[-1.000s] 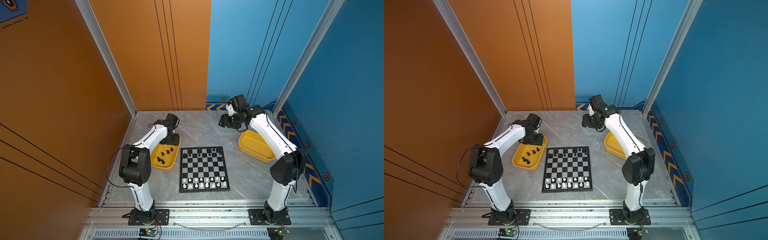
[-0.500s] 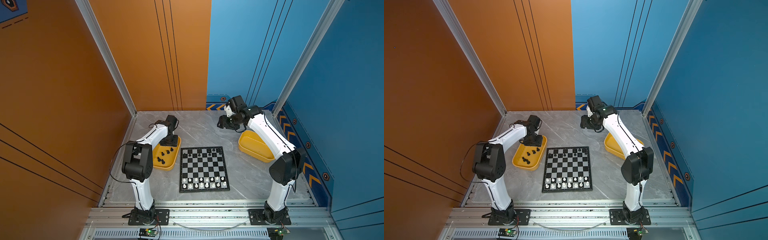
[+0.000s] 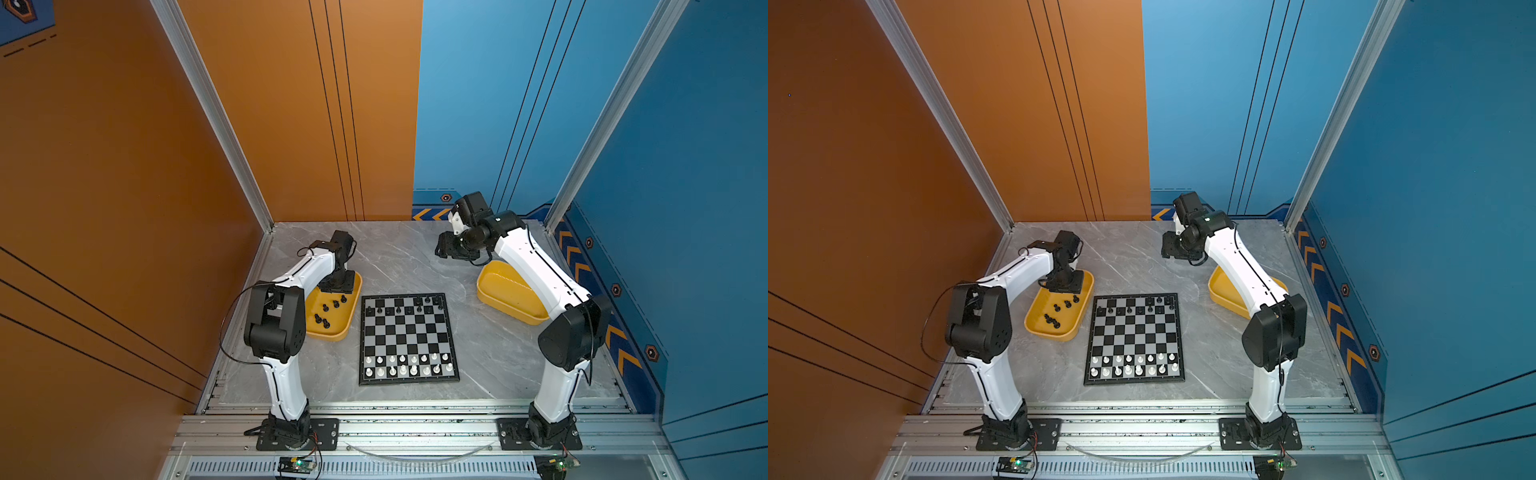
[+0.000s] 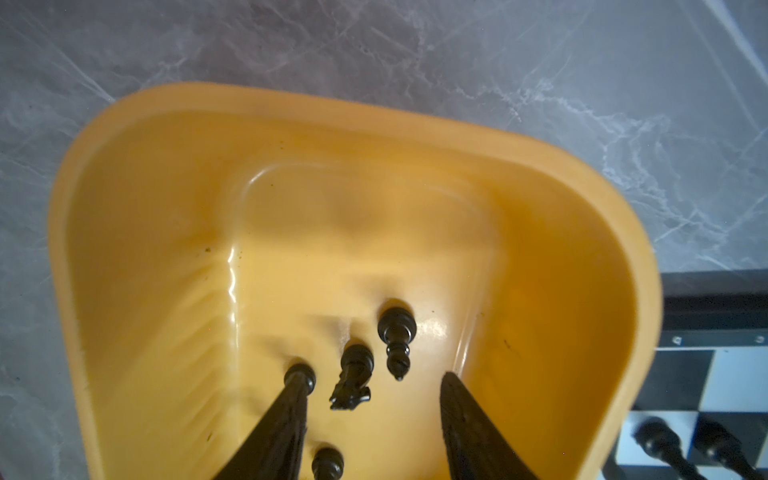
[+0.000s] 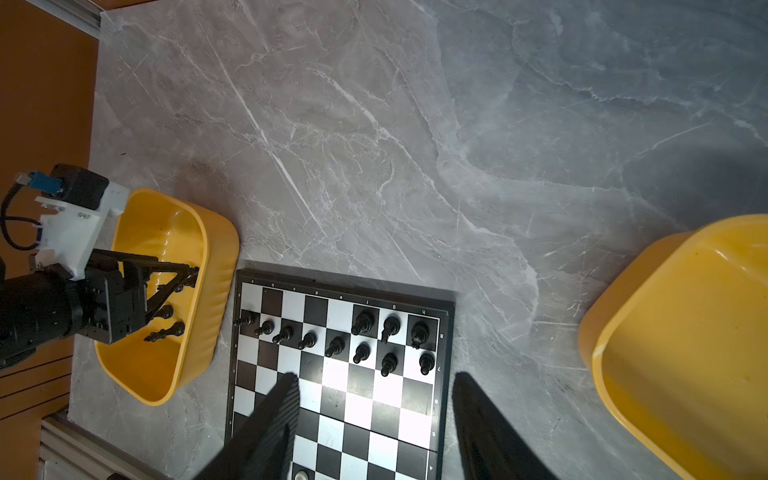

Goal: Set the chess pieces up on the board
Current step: 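Lower the left gripper into the black-piece tray over a tall black piece, then close the left gripper around the tall black piece in the tray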

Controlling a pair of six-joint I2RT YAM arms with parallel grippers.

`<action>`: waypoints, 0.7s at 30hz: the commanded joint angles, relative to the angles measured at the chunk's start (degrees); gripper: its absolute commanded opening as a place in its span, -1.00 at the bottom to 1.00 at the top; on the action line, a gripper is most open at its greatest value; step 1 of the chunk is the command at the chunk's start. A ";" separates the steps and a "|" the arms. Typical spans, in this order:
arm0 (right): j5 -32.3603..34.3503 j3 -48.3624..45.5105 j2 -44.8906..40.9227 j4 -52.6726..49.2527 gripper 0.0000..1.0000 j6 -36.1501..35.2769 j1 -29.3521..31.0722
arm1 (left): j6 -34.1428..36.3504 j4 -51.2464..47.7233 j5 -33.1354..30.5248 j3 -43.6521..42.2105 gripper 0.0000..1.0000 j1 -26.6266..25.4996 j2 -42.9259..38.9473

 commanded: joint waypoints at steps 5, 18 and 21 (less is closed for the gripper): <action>1.14 1.85 0.60 -2.01 0.24 -0.07 0.27 | 0.07 -1.09 1.69 1.87 0.01 0.31 1.46; 0.81 3.32 1.37 -3.15 0.24 -0.58 0.27 | -0.24 -1.17 1.57 1.37 -0.04 0.38 1.22; 0.74 3.59 1.55 -3.32 0.24 -0.68 0.27 | -0.43 -1.20 1.47 1.08 -0.06 0.45 0.97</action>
